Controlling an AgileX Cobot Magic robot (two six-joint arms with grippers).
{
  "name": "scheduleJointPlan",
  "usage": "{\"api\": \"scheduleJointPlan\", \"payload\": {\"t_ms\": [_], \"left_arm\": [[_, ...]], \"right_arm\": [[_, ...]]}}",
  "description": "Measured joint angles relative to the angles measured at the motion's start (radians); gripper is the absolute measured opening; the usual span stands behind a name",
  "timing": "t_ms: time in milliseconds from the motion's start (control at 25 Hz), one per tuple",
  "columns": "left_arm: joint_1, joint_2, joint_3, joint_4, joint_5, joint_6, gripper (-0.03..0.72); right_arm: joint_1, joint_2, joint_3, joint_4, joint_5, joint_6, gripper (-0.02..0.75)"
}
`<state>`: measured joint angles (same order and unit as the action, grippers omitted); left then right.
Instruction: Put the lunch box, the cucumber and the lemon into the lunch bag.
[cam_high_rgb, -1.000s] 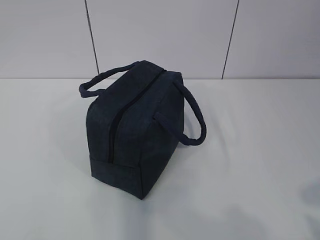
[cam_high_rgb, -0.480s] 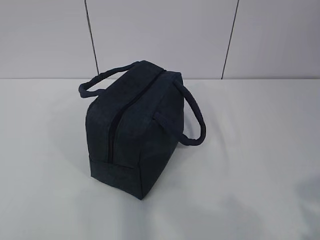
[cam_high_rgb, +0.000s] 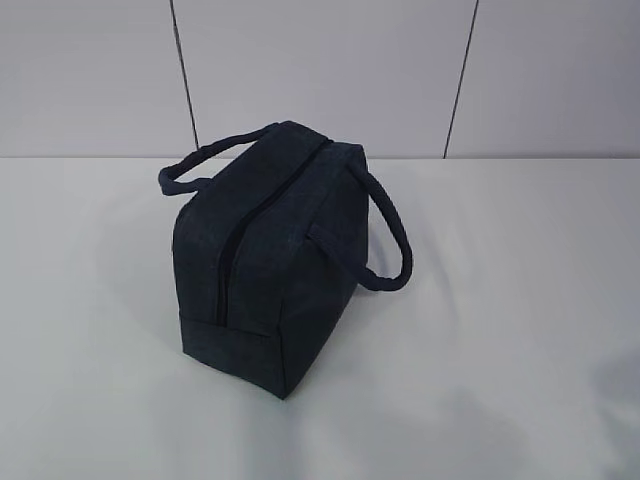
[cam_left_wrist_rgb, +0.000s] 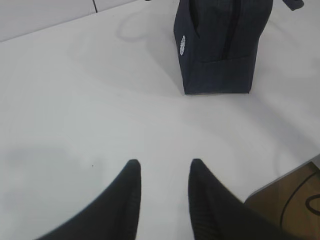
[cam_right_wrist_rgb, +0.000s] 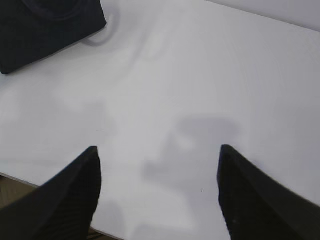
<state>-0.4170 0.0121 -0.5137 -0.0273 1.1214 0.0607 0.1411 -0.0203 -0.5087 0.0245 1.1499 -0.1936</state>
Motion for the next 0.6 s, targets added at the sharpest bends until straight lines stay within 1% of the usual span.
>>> {"api": "scheduleJointPlan", "payload": {"t_ms": [120,200,280,440,520,600], "left_arm": [[0.015,0.0,0.0,0.0,0.0,0.0,0.235],[0.057,0.0,0.0,0.002,0.0,0.0,0.235],[0.136,0.0,0.0,0.002,0.0,0.0,0.235],[0.321,0.0,0.0,0.004,-0.002,0.0,0.235],[0.392,0.0,0.0,0.006,-0.002,0.0,0.235],[0.443,0.0,0.0,0.006,-0.002,0.0,0.235]], "right_arm": [[0.0,0.0,0.0,0.0,0.0,0.0,0.526],[0.0,0.0,0.0,0.0,0.0,0.0,0.526],[0.0,0.0,0.0,0.0,-0.002,0.0,0.526],[0.0,0.0,0.0,0.0,-0.004,0.0,0.526],[0.0,0.0,0.0,0.0,-0.004,0.0,0.526],[0.0,0.0,0.0,0.0,-0.004,0.0,0.526]]}}
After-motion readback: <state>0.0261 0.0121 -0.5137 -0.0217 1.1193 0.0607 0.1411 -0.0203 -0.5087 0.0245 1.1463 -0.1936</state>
